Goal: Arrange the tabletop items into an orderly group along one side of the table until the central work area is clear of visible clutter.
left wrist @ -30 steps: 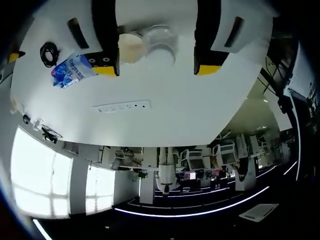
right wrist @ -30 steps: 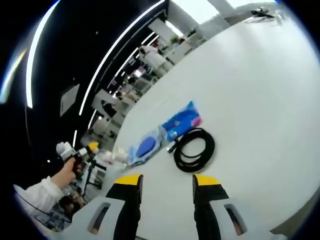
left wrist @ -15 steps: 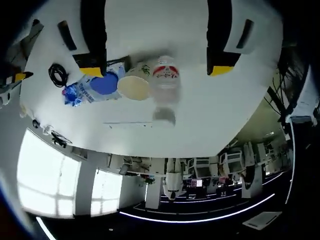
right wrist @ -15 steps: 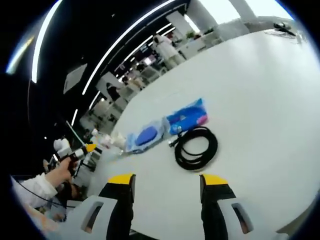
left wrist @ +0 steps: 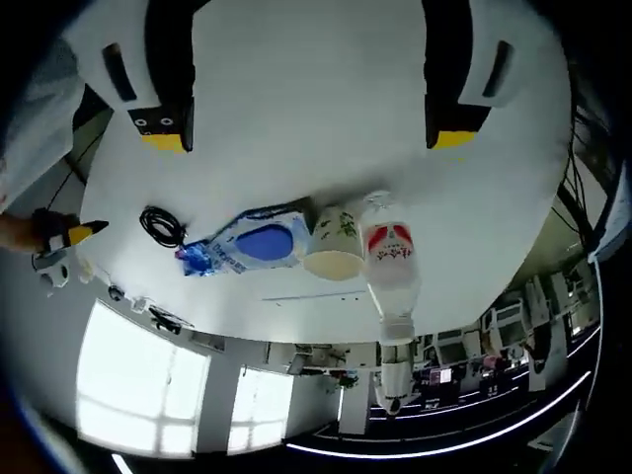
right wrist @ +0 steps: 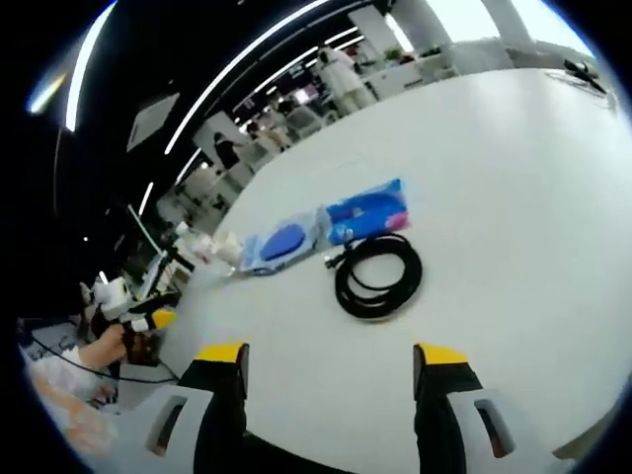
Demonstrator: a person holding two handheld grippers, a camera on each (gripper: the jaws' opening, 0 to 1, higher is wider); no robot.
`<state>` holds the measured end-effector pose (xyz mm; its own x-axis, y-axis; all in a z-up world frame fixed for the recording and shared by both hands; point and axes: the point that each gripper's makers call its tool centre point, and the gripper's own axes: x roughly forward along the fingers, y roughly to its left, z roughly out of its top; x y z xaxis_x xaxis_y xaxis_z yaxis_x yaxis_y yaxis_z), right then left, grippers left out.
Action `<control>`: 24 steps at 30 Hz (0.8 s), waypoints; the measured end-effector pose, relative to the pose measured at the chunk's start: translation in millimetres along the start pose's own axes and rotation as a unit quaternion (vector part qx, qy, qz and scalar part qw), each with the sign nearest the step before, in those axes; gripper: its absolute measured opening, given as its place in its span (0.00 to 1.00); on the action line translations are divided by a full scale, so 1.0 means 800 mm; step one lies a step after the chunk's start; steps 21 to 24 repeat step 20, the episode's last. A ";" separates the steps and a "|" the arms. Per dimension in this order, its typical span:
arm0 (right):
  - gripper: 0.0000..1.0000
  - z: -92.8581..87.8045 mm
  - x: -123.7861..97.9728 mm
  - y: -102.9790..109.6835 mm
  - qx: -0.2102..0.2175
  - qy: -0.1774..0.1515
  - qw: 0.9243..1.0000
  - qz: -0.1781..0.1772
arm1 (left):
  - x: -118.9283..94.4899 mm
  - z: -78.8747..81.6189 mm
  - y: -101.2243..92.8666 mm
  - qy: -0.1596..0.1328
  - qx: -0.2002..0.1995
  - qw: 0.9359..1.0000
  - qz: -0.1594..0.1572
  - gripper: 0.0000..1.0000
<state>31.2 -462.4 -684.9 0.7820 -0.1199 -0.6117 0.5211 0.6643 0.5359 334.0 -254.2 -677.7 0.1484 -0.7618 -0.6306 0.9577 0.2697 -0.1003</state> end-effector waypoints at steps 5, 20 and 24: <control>0.74 -0.009 -0.004 -0.007 -0.018 0.021 1.000 -0.007 | -0.014 -0.019 -0.012 0.007 -0.002 1.000 -0.017 1.00; 0.73 -0.024 0.007 0.000 -0.011 0.046 0.999 0.001 | -0.022 -0.030 -0.010 0.013 -0.013 1.000 -0.012 1.00; 0.73 -0.024 0.007 0.000 -0.011 0.046 0.999 0.001 | -0.022 -0.030 -0.010 0.013 -0.013 1.000 -0.012 1.00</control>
